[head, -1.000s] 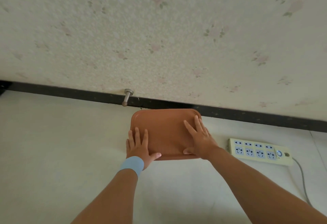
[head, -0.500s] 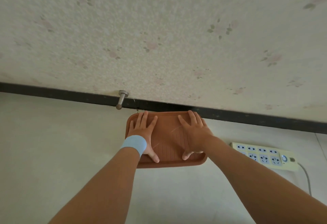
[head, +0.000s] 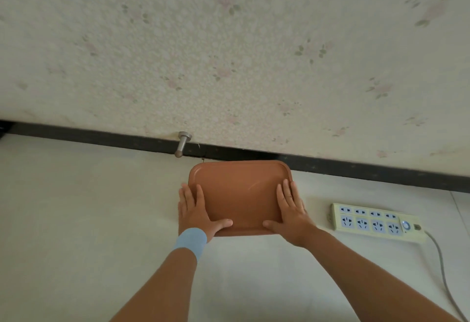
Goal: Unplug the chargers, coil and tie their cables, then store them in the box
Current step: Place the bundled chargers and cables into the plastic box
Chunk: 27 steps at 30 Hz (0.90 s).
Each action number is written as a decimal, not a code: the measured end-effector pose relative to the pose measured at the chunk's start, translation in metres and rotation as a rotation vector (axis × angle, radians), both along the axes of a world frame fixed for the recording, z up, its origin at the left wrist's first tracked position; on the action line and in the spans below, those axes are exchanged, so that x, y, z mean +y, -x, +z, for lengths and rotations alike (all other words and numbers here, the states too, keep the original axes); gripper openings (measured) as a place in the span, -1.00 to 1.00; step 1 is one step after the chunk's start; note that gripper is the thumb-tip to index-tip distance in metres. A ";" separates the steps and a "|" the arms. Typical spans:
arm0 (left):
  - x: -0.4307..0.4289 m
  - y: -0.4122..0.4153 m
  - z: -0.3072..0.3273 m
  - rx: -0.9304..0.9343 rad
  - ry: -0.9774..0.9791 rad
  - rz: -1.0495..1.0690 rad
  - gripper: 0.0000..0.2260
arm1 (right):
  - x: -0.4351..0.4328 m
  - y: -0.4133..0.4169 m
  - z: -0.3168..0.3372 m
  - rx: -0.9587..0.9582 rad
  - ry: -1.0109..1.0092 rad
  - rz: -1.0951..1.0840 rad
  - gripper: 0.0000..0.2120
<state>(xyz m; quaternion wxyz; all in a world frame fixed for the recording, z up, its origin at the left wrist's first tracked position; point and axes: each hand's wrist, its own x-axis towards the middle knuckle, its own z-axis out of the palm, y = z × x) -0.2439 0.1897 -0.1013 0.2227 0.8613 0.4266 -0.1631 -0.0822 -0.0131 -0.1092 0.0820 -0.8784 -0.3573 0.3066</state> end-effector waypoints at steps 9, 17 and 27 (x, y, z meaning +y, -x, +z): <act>0.000 0.008 0.002 0.046 0.068 -0.055 0.24 | 0.002 -0.001 -0.001 0.076 -0.014 -0.039 0.34; -0.009 0.003 0.003 -0.205 0.000 0.160 0.09 | 0.008 0.019 -0.007 0.032 -0.097 -0.303 0.32; 0.004 0.001 0.003 -0.258 0.113 0.317 0.10 | 0.011 0.003 0.002 0.078 -0.064 -0.160 0.22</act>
